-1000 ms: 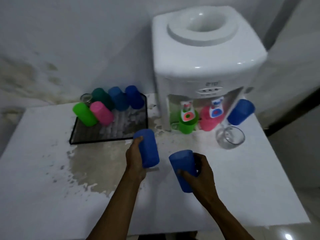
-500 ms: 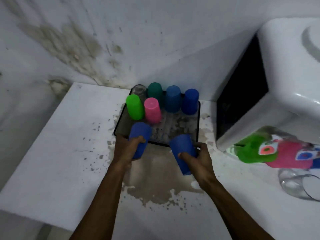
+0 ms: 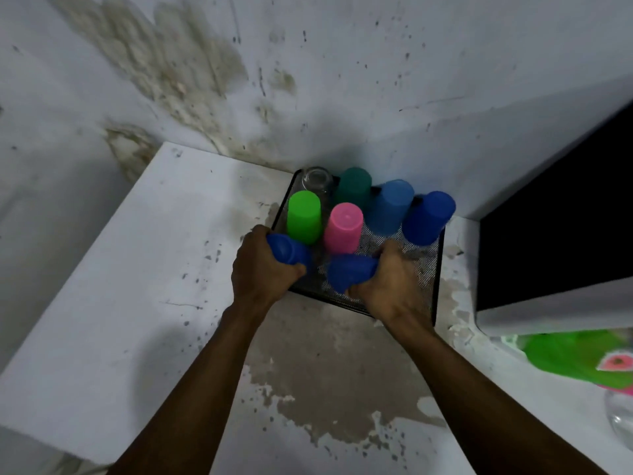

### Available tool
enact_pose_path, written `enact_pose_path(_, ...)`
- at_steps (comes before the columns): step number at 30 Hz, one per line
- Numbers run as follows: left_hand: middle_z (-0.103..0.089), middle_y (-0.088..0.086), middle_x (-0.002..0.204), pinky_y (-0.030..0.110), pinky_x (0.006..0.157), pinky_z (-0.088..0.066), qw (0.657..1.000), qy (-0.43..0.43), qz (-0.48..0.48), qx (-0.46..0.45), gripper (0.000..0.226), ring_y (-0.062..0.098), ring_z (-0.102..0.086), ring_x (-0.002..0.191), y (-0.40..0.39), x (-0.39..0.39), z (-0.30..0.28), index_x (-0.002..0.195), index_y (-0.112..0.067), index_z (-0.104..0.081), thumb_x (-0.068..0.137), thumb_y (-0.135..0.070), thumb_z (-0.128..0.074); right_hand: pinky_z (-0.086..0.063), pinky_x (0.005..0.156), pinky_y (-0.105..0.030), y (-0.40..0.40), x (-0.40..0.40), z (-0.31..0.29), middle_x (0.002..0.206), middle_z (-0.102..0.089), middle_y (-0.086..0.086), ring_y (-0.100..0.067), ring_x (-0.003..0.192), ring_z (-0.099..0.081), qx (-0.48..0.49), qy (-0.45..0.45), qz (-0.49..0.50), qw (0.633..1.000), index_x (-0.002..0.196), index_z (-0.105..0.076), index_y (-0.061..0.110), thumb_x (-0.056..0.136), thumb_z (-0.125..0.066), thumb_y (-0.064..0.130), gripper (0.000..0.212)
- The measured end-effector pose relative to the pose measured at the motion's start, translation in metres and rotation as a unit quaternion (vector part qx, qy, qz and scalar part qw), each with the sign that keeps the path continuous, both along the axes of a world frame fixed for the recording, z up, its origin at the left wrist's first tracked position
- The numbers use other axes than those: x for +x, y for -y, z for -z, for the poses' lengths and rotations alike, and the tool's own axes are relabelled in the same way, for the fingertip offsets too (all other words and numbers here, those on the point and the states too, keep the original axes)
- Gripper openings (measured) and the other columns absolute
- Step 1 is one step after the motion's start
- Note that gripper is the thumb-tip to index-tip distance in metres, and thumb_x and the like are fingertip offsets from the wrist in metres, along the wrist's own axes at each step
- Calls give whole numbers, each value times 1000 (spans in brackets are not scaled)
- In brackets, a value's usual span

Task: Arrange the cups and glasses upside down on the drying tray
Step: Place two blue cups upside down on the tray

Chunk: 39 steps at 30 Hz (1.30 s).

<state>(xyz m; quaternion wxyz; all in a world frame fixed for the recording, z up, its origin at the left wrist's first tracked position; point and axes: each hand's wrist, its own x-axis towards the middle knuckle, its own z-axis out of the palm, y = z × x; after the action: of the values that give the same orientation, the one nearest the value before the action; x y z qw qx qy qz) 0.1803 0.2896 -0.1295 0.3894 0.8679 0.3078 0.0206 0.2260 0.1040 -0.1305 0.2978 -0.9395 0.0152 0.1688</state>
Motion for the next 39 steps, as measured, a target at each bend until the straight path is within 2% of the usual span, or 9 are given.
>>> enact_pose_path(5,-58,11,114,44,83,-52,999,-11,49,13,75,32,-58,100,-7,10,13,113,-11,-52,48,-27,-87,-52,83,-42,-25,1,7,119,-51,-9,-32,106,-56,-45,30,-33,998,119,-49,17,57,-85,26,72)
enact_pose_path(7,-57,11,115,44,84,-51,998,-11,65,17,77,32,-56,103,-8,12,17,115,-11,-52,48,-27,-87,-51,86,-42,-33,0,13,121,-51,-10,-32,109,-54,-32,41,-22,998,121,-47,16,58,-85,24,74)
enact_pose_path(13,-56,12,118,47,84,-52,996,-7,84,9,84,32,-54,105,-10,19,29,120,-10,-49,47,-26,-88,-51,83,-41,-47,-4,31,113,-58,-12,-33,102,-55,45,83,44,995,110,-47,12,53,-85,16,69)
enact_pose_path(23,-56,9,122,50,82,-53,994,-8,105,27,85,31,-54,109,-14,17,36,123,-16,-45,50,-29,-88,-49,85,-39,-50,-6,37,115,-55,-9,-26,104,-52,80,84,58,991,113,-50,12,50,-88,21,74)
enact_pose_path(28,-52,9,129,49,88,-50,992,5,113,50,99,30,-49,115,-11,11,35,133,-17,-40,47,-31,-87,-50,87,-45,-41,-12,33,122,-53,-6,-26,111,-51,72,81,55,993,120,-44,18,49,-89,29,84)
enact_pose_path(33,-45,11,134,46,96,-43,991,49,92,87,108,28,-43,121,3,-8,27,139,-18,-32,46,-36,-84,-51,88,-46,-15,-32,27,132,-48,-6,-25,119,-47,68,88,54,992,129,-38,22,53,-87,34,91)
enact_pose_path(37,-47,11,132,46,96,-45,985,136,48,91,93,27,-44,120,31,-34,13,134,-12,-39,53,-33,-78,-54,90,-43,19,-58,23,132,-51,0,-18,117,-53,122,77,77,987,127,-35,31,57,-86,33,86)
enact_pose_path(39,-48,13,133,42,95,-48,977,190,43,87,85,28,-48,120,51,-48,8,132,-8,-43,57,-25,-79,-53,92,-40,40,-73,19,127,-56,2,-16,112,-57,139,85,90,982,125,-41,29,62,-84,29,76)
